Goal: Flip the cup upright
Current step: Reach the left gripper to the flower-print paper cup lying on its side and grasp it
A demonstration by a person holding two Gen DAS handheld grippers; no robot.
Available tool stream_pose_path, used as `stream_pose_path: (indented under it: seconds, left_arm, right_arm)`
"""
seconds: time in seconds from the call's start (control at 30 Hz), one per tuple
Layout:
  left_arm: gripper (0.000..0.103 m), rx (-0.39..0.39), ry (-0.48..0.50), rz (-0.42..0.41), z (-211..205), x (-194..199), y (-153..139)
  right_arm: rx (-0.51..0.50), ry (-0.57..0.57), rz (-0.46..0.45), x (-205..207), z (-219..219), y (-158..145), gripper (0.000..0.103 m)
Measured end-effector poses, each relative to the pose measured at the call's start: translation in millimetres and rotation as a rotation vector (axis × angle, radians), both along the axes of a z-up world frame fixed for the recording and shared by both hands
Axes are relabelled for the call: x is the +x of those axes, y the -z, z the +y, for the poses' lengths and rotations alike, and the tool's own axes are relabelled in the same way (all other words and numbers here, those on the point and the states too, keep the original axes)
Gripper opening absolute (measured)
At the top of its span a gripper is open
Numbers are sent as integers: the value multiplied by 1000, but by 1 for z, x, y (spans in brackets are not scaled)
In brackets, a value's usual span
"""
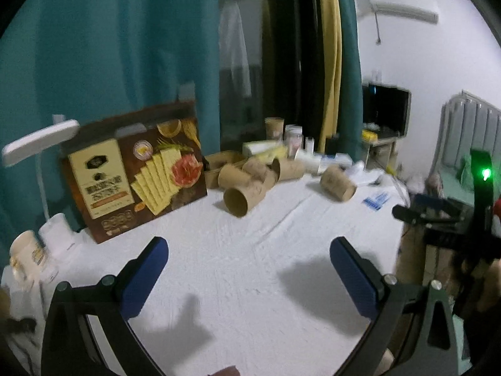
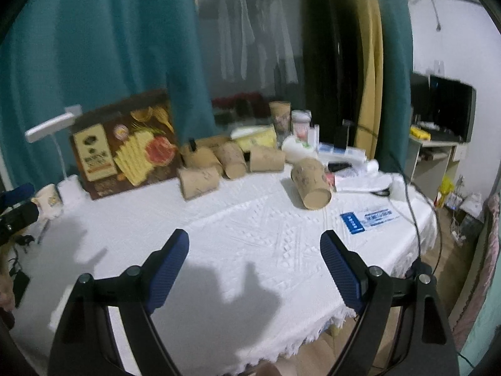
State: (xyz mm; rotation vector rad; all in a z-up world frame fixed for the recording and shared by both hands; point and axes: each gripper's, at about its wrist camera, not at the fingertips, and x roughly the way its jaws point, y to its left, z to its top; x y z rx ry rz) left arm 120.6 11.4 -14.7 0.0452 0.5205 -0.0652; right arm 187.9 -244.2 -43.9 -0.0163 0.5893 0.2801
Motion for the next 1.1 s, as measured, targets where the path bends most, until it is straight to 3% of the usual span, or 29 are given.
stream_pose_path:
  seconds: [0.33,0.63,0.73,0.87,1.0,1.03,1.1]
  left_arm:
    - [103,142,140,213,-6,173,52]
    - [103,338,255,267,-29,284,89]
    - [101,375,280,299,-34,307,101]
    - [87,416,308,368,-40,327,120]
    - [76,438,322,408,-41,330,130]
    - [69,438,325,415,-41,328,130]
    - [68,439,320,413,-40,322,128]
  right_arm:
    - [-7,0,125,108,-1,44,84]
    - [-2,17,168,143,-7,64,84]
    - [5,27,178,144,-12,68,84]
    - [12,37,190,141,-17,71,84]
    - [15,40,199,133,-18,74,84]
    - [15,40,201,130,-18,74,84]
    - [16,41,201,126,-18,73,84]
